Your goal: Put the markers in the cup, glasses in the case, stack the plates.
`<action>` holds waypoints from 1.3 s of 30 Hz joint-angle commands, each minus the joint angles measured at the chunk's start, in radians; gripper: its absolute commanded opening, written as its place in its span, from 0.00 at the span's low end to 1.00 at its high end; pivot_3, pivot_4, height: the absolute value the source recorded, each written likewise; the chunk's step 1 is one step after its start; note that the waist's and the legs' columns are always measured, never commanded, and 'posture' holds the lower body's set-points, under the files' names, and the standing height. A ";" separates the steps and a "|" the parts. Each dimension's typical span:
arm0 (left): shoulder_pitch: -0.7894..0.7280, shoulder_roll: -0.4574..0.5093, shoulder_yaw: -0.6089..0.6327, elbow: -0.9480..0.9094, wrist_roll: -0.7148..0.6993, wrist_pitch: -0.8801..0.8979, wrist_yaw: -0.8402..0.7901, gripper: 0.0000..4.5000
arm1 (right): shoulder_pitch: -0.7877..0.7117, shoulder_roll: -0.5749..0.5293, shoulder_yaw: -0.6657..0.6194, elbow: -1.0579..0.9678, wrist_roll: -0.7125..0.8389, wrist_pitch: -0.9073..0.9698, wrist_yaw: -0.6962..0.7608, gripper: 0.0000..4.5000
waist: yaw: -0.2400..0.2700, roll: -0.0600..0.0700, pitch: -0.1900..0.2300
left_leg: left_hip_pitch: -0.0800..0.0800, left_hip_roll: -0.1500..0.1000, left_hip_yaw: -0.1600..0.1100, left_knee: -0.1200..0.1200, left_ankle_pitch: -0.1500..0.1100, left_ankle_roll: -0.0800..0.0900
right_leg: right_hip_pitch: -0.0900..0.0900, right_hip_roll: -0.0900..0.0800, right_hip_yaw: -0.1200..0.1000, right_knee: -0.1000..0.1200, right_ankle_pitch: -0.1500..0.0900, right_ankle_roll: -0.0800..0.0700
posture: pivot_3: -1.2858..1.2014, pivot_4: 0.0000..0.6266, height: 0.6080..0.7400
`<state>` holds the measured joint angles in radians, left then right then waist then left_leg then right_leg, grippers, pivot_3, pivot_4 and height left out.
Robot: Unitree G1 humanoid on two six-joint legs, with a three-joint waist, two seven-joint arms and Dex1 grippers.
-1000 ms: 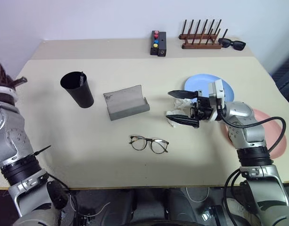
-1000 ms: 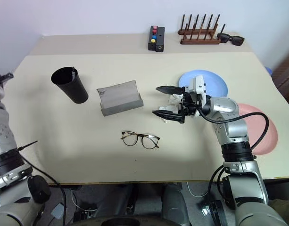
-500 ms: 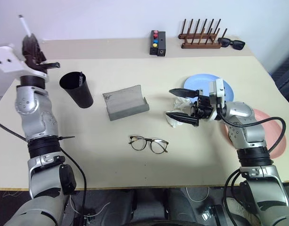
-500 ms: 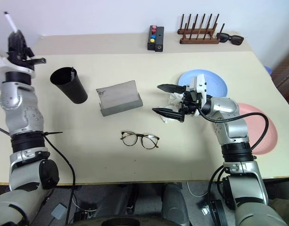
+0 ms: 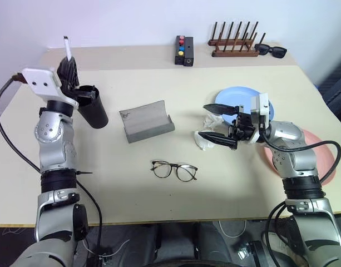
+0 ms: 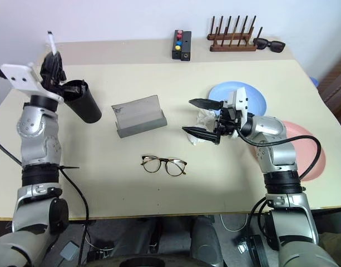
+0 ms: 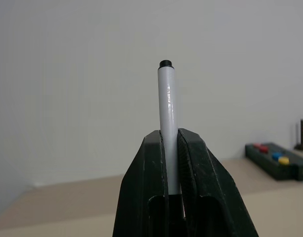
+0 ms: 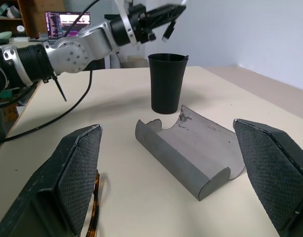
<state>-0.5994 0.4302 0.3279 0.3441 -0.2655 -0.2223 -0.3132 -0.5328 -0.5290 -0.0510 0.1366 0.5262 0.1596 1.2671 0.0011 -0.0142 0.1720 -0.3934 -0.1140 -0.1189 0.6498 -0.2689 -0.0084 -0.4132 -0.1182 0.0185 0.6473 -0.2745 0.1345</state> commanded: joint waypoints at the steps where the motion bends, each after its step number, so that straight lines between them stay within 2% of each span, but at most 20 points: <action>1: 0.010 0.028 0.002 -0.060 0.009 0.000 -0.005 0.03 | -0.003 -0.008 -0.022 -0.046 0.019 -0.006 -0.001 0.97 | 0.001 0.000 0.000 | 0.000 0.000 0.000 0.000 0.000 0.000 | 0.000 0.000 0.000 0.000 0.000 0.000 | 0.52 0.24 1.00; 21: -0.018 -0.004 -0.024 0.082 0.060 -0.099 0.016 0.03 | -0.006 -0.011 -0.025 -0.052 0.019 -0.001 -0.007 0.97 | 0.008 0.000 0.000 | 0.000 0.000 0.000 0.000 0.000 0.000 | 0.000 0.000 0.000 0.000 0.000 0.000 | 0.52 0.24 1.00; 24: -0.024 -0.005 -0.025 0.095 0.060 -0.106 0.020 0.25 | -0.002 -0.012 -0.027 -0.056 0.019 -0.001 -0.010 0.97 | 0.008 0.000 0.000 | 0.000 0.000 0.000 0.000 0.000 0.000 | 0.000 0.000 0.000 0.000 0.000 0.000 | 0.52 0.24 1.00; 28: -0.028 -0.007 -0.028 0.093 0.054 -0.105 0.019 0.71 | -0.001 -0.013 -0.030 -0.058 0.019 0.001 -0.012 0.97 | 0.008 0.000 0.000 | 0.000 0.000 0.000 0.000 0.000 0.000 | 0.000 0.000 0.000 0.000 0.000 0.000 | 0.52 0.24 1.00; 31: -0.023 -0.006 -0.025 0.071 0.043 -0.093 0.016 1.00 | 0.000 -0.013 -0.031 -0.056 0.019 -0.001 -0.013 0.97 | 0.008 0.000 0.000 | 0.000 0.000 0.000 0.000 0.000 0.000 | 0.000 0.000 0.000 0.000 0.000 0.000 | 0.52 0.24 1.00; 39: 0.001 0.003 -0.006 -0.053 -0.016 0.002 0.020 1.00 | 0.004 -0.011 -0.028 -0.047 0.010 -0.006 -0.022 0.97 | 0.008 0.000 0.000 | 0.000 0.000 0.000 0.000 0.000 0.000 | 0.000 0.000 0.000 0.000 0.000 0.000 | 0.52 0.24 1.00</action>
<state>-0.5980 0.4197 0.2992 0.3501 -0.2556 -0.2416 -0.2971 -0.5252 -0.5303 -0.0547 0.1181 0.5257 0.1653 1.2502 0.0091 -0.0142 0.1720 -0.3934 -0.1141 -0.1189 0.6502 -0.2690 -0.0083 -0.4129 -0.1183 0.0185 0.6473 -0.2745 0.1345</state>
